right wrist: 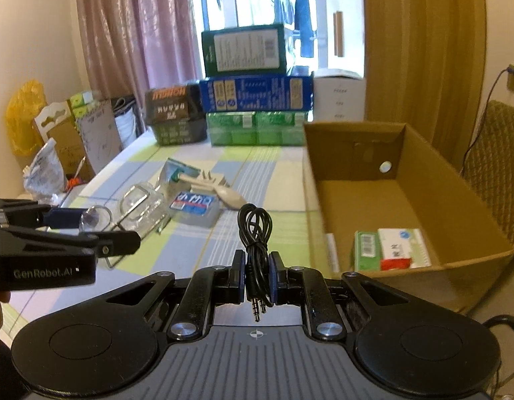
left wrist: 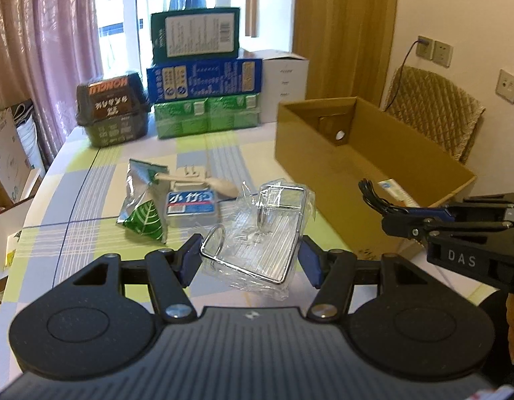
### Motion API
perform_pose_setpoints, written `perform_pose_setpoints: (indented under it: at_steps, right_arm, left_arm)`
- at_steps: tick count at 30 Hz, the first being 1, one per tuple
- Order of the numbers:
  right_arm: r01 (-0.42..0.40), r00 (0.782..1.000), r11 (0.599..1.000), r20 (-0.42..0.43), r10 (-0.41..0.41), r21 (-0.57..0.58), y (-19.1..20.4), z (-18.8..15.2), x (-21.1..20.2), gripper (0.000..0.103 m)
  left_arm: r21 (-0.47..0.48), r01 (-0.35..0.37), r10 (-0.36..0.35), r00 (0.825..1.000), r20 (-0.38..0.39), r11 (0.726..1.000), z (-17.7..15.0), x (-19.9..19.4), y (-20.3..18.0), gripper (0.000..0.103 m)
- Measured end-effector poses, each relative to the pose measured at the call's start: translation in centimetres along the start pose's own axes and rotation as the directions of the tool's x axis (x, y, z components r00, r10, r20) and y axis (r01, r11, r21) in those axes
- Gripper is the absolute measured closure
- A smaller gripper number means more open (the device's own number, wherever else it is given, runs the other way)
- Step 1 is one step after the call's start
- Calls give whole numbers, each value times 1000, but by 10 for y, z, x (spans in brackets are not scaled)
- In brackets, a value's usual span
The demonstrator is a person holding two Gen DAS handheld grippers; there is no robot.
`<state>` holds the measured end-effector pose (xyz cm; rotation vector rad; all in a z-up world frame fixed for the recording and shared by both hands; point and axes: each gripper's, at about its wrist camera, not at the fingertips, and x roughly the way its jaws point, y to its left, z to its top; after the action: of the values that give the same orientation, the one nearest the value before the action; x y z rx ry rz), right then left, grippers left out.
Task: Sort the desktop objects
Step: 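Carry the hook package and black cable over the cardboard box with both tools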
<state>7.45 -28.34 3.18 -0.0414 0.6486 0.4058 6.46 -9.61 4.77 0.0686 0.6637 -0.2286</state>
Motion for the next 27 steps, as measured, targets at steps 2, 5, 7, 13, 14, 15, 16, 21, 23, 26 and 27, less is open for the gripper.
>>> perform_pose_setpoints:
  at_steps: [2,5,7,13,14,15,16,21,23,26,27]
  right_arm:
    - [8,1000,1000,10,-8,3,-6,2,-9,92]
    - [20,1000,1000,24,-20,10,-14,5,-21,92]
    - [29,999,999,33,-29,15,-21,6,-28,92]
    - [57,997,998,55,-58,36,-41,9,-44,92]
    - [63,996,997,59,-65,40,-45,9,-47,92]
    - [70,995,997,63,-73,45,-50,10,-49,92]
    - [76,995,996,66,-80,50,-54,12,-51,92]
    - [107,991,992,80,-112,71,-76,17,-58,92]
    - [116,989,991,83,-122,73,-84,19,-59,92]
    - [126,988,989,85,-132,75,-94,22,-58,92]
    - [129,987,989,85,-135,75,-98,23,-58,92]
  left_arm:
    - [9,4,-4,1000,9,1000,3,-6,-9,47]
    - [20,13,-14,1000,19,1000,10,-12,-23,47]
    - [30,18,-19,1000,23,999,14,-15,-32,47]
    - [59,40,-42,999,30,997,26,-18,-59,47]
    - [62,45,-47,998,30,997,28,-18,-63,47]
    - [66,50,-52,998,32,997,31,-17,-67,47]
    - [69,53,-55,998,32,996,33,-16,-71,47]
    - [89,73,-76,997,32,993,43,-10,-89,47]
    - [95,80,-83,996,33,992,46,-7,-95,47]
    - [104,90,-93,995,31,991,52,-2,-105,47]
    - [106,93,-96,995,31,990,53,-1,-108,47]
